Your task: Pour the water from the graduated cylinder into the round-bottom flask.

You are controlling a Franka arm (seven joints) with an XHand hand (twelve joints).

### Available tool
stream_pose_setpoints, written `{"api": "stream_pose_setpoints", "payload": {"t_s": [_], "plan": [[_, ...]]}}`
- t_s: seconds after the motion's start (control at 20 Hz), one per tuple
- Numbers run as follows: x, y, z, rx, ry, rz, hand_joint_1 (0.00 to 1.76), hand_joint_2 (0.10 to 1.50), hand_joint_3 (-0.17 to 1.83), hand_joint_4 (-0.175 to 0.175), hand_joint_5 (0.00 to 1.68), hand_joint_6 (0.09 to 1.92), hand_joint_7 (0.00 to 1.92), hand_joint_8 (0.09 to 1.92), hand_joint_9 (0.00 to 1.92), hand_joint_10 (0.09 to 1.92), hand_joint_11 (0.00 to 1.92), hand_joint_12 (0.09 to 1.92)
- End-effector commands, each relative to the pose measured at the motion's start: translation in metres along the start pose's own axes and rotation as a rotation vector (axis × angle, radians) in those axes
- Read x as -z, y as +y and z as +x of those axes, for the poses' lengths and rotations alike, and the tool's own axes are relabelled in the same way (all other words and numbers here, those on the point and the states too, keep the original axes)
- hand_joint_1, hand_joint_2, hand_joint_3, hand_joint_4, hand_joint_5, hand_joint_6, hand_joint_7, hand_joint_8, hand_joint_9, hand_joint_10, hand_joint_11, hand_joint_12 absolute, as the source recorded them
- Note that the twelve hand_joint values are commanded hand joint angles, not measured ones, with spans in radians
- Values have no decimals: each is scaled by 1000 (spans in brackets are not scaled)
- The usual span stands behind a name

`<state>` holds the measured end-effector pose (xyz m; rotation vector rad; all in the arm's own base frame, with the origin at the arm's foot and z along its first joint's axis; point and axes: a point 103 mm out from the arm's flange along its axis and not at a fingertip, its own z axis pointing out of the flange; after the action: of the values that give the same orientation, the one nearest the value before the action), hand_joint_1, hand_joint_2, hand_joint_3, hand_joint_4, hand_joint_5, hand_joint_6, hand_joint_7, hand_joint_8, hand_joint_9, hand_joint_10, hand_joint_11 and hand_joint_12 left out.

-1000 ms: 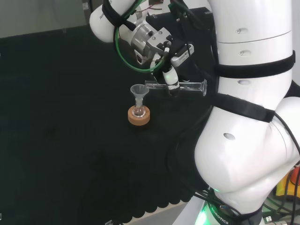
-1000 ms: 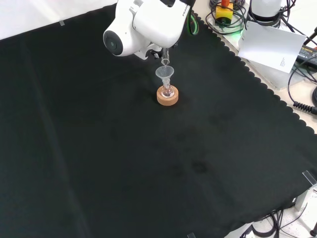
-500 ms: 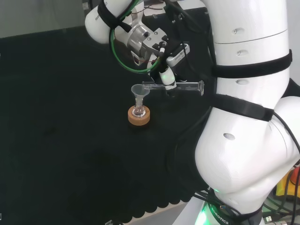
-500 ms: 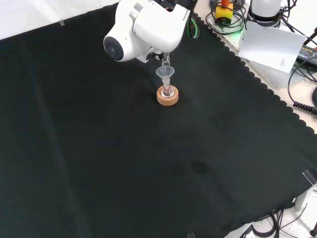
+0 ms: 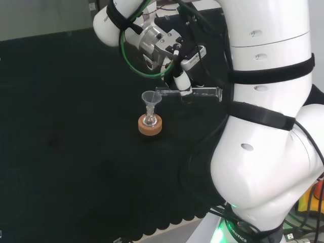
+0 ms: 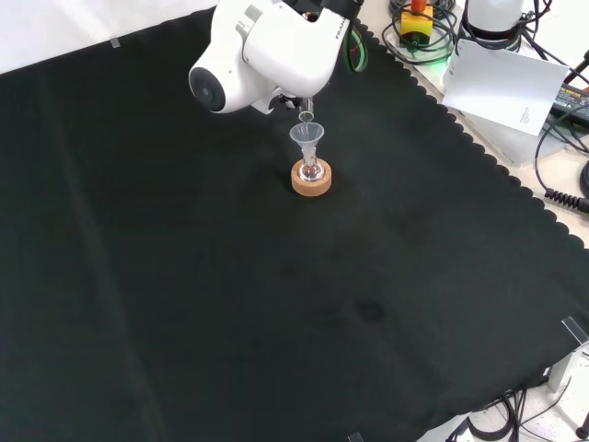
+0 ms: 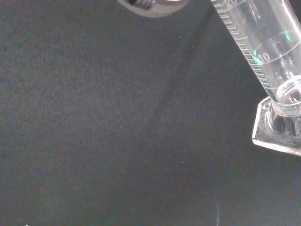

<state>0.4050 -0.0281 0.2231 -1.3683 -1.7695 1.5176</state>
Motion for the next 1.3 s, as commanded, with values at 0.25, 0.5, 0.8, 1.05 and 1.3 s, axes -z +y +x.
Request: {"api": "stream_pose_setpoints", "payload": {"t_s": [0.25, 0.5, 0.8, 1.05, 1.3], "plan": [[-3, -3, -1, 16, -4, -6, 1262, 1111, 1, -175, 971, 1012, 1013, 991, 1511, 87, 1288, 723], [7, -3, 15, 17, -13, -15, 1262, 1111, 1, -175, 971, 1012, 1012, 992, 1511, 87, 1288, 723], [14, -7, 24, 40, 5, -64, 1262, 1112, 1, -175, 970, 1013, 1012, 993, 1512, 87, 1289, 723], [11, -12, 15, 74, 40, -173, 1262, 1112, 1, -175, 970, 1014, 1011, 994, 1510, 87, 1289, 722], [6, -18, 0, 114, 90, -271, 1261, 1113, 1, -175, 968, 1017, 1009, 997, 1507, 87, 1286, 721]]}}
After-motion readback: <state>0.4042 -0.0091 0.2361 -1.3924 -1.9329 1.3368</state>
